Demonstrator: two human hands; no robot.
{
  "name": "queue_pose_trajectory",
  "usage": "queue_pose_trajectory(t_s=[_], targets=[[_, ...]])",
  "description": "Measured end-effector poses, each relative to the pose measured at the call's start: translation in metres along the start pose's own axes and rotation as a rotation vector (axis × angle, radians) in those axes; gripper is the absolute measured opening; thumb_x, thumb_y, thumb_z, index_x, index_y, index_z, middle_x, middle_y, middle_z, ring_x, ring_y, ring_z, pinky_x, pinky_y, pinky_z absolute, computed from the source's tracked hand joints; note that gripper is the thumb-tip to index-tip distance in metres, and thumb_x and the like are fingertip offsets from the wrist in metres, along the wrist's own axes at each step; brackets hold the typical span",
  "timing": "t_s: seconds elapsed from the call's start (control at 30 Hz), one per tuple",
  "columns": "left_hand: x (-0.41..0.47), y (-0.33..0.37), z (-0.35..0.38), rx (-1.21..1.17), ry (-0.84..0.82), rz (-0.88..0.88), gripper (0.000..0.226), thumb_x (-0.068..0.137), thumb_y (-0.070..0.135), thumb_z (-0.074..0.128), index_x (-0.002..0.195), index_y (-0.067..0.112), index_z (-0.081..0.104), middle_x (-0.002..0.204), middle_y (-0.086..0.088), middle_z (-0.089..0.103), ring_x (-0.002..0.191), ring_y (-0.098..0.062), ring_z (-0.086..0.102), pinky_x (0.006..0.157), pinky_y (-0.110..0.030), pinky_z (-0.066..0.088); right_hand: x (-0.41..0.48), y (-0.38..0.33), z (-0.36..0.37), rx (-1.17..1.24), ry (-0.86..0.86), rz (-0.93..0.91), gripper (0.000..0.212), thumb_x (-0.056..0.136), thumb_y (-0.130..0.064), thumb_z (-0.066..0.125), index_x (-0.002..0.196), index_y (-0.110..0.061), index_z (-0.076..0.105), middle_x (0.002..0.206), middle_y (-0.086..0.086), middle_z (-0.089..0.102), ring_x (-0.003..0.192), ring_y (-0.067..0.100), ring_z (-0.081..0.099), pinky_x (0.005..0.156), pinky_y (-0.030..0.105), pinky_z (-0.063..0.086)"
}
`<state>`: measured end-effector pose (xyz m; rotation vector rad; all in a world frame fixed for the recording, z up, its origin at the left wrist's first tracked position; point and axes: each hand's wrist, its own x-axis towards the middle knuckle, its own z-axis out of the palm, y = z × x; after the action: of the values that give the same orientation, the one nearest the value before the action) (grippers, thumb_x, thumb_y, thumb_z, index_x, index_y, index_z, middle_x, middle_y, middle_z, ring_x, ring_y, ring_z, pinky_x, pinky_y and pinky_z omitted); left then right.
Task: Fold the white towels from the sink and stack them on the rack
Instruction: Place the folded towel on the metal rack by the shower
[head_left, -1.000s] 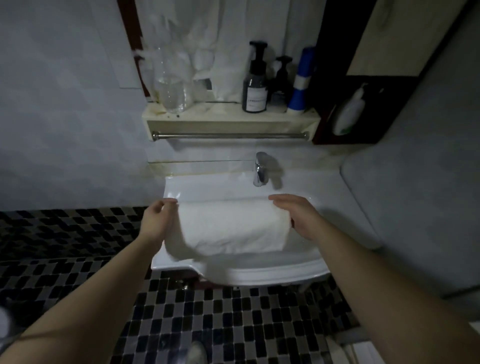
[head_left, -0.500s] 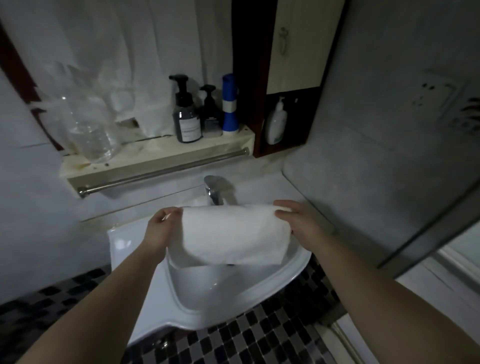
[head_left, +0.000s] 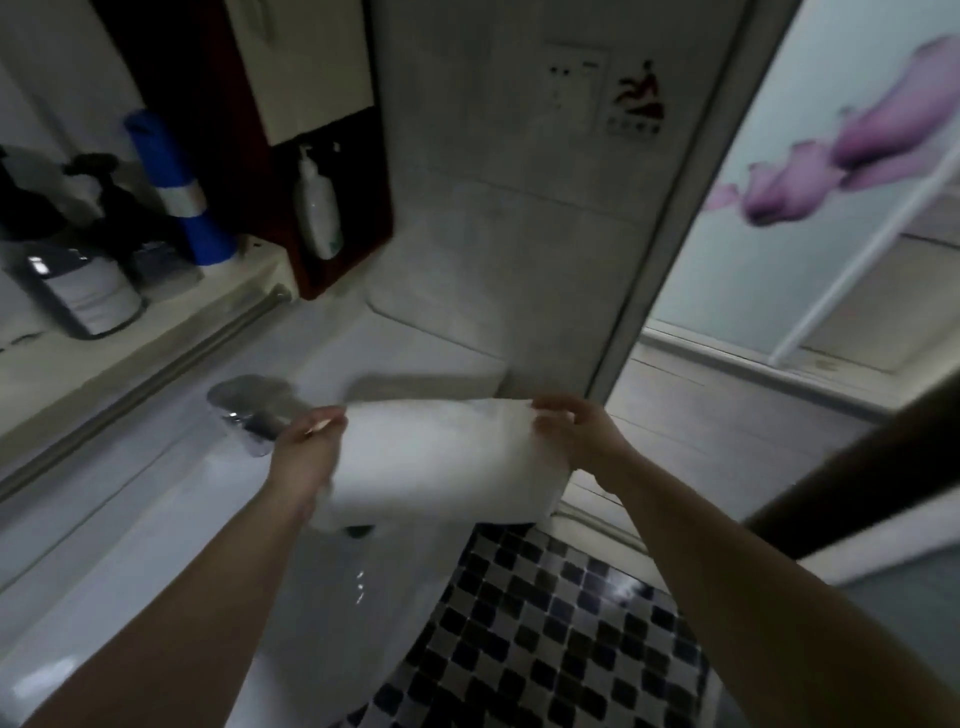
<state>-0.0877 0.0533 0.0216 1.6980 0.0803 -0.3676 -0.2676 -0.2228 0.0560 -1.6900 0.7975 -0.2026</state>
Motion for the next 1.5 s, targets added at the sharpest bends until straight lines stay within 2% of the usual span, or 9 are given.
queue_pose_trajectory(t_s=[0.1,0.23,0.37,0.5,0.87,1.0,1.13,1.27,1.5], targets=[[-0.009,-0.001,0.022,0.044,-0.090,0.005,0.008,0.094,0.024,0.066,0.092,0.030,0.072,0.102,-0.001,0.067,0.077,-0.015,0.057,0.064,-0.025,0.043,-0.027,0.013,-0.028,-0.035,-0.005,0.089,0.016,0.094,-0.021,0.064,0.105,-0.029,0.073,0.081,0.004,0.055,0.057,0.016,0.047,0.044,0.023,0.037],[-0.035,0.003,0.049,0.052,-0.225,-0.026,0.007,0.093,0.026,0.068,0.094,0.031,0.074,0.103,0.000,0.071,0.088,-0.021,0.063,0.072,-0.029,0.047,-0.076,0.029,-0.058,0.038,0.078,0.104,0.022,0.099,-0.016,0.054,0.104,-0.023,0.074,0.103,0.007,0.059,0.082,0.027,0.058,0.053,0.033,0.055],[-0.074,0.009,0.059,0.047,-0.309,0.004,0.009,0.092,0.027,0.069,0.092,0.035,0.074,0.098,0.006,0.072,0.080,-0.012,0.064,0.065,-0.025,0.047,-0.121,0.048,-0.073,0.239,0.247,0.095,0.015,0.096,-0.014,0.060,0.095,-0.014,0.074,0.114,0.009,0.059,0.095,0.035,0.057,0.058,0.039,0.058],[-0.118,0.011,0.060,0.013,-0.339,0.047,0.011,0.092,0.024,0.069,0.096,0.033,0.073,0.106,0.004,0.072,0.091,-0.013,0.067,0.077,-0.025,0.051,-0.166,0.064,-0.083,0.254,0.323,0.056,0.009,0.095,-0.028,0.065,0.099,-0.021,0.069,0.108,0.006,0.059,0.098,0.031,0.059,0.059,0.039,0.061],[-0.263,-0.022,0.058,0.015,-0.465,0.064,0.011,0.096,0.018,0.066,0.097,0.028,0.071,0.112,-0.004,0.070,0.098,-0.019,0.066,0.092,-0.032,0.052,-0.314,0.127,-0.112,0.362,0.502,0.073,0.006,0.095,-0.024,0.066,0.089,-0.021,0.069,0.103,0.004,0.059,0.092,0.027,0.058,0.053,0.031,0.058],[-0.288,-0.032,0.062,0.049,-0.561,0.092,0.011,0.097,0.024,0.065,0.097,0.032,0.072,0.109,-0.002,0.072,0.092,-0.016,0.067,0.073,-0.025,0.053,-0.355,0.140,-0.124,0.390,0.549,0.074,0.005,0.094,-0.018,0.067,0.090,-0.020,0.068,0.103,0.006,0.061,0.095,0.031,0.061,0.054,0.031,0.057],[-0.303,-0.036,0.073,0.160,-0.674,0.184,0.010,0.096,0.035,0.063,0.102,0.038,0.070,0.116,-0.001,0.065,0.099,-0.020,0.063,0.074,-0.029,0.049,-0.396,0.153,-0.129,0.410,0.641,0.087,0.004,0.091,-0.016,0.071,0.091,-0.020,0.068,0.102,0.004,0.062,0.093,0.028,0.062,0.054,0.030,0.057],[-0.331,-0.041,0.088,0.180,-0.756,0.150,0.010,0.096,0.035,0.064,0.095,0.042,0.071,0.108,0.008,0.063,0.087,-0.013,0.060,0.054,-0.021,0.049,-0.442,0.167,-0.134,0.345,0.767,0.105,0.005,0.094,-0.021,0.068,0.091,-0.024,0.065,0.101,0.003,0.061,0.089,0.024,0.061,0.051,0.029,0.057],[-0.397,-0.063,0.108,0.156,-0.968,0.033,0.009,0.091,0.035,0.070,0.094,0.041,0.076,0.113,-0.002,0.064,0.091,-0.023,0.062,0.054,-0.030,0.054,-0.532,0.189,-0.156,0.217,0.977,0.141,0.010,0.095,-0.028,0.067,0.087,-0.030,0.061,0.098,-0.005,0.058,0.083,0.019,0.061,0.047,0.026,0.056]])
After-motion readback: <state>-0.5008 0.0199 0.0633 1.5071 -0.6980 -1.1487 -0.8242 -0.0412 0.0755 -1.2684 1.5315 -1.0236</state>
